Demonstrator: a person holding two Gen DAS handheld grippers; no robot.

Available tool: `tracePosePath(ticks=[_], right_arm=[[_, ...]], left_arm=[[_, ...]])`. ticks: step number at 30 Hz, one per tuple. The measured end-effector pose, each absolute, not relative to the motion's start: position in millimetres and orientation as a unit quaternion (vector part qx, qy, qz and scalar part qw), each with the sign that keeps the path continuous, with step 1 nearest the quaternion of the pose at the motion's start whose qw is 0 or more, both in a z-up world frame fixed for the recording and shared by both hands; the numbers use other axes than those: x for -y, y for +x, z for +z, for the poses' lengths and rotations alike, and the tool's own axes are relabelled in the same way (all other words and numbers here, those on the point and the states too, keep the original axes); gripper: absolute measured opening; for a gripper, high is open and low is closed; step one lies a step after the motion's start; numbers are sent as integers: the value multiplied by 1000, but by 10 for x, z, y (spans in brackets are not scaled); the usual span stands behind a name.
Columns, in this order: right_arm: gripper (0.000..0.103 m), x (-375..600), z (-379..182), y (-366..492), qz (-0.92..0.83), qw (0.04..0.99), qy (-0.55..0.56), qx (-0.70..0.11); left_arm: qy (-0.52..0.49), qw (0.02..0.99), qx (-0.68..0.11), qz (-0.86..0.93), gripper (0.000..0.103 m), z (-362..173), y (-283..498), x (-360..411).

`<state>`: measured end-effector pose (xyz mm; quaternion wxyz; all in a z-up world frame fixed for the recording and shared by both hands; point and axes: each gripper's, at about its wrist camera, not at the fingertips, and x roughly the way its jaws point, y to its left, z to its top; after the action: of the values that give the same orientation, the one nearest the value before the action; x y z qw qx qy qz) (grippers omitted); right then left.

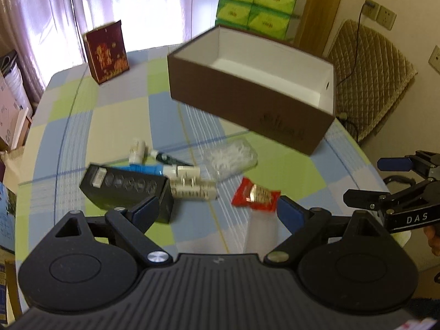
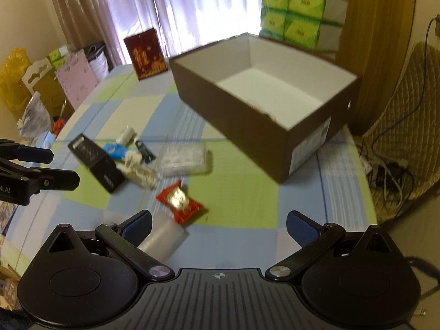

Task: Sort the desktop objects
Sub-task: 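Withdraw both tools from the box back toward the table items, then grasp the clear plastic cup with the left tool while the right tool grasps the red candy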

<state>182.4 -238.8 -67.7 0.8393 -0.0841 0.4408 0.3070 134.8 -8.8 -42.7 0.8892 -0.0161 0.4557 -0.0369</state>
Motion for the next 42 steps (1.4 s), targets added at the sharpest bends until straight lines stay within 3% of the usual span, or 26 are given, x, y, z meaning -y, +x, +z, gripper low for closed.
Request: tracePosePath(ticks=[9, 28, 42], right_arm=[[101, 2350, -905, 1778, 312, 827, -99, -457], [101, 2645, -1201, 1939, 275, 820, -92, -494], [101, 2634, -1273, 2058, 283, 815, -88, -498]], left_arm=[[-3, 881, -470, -53, 89, -686, 1269, 190], [37, 848, -516, -119, 77, -1420, 1428, 525], [56, 824, -543, -151, 48, -1780, 1743, 699]])
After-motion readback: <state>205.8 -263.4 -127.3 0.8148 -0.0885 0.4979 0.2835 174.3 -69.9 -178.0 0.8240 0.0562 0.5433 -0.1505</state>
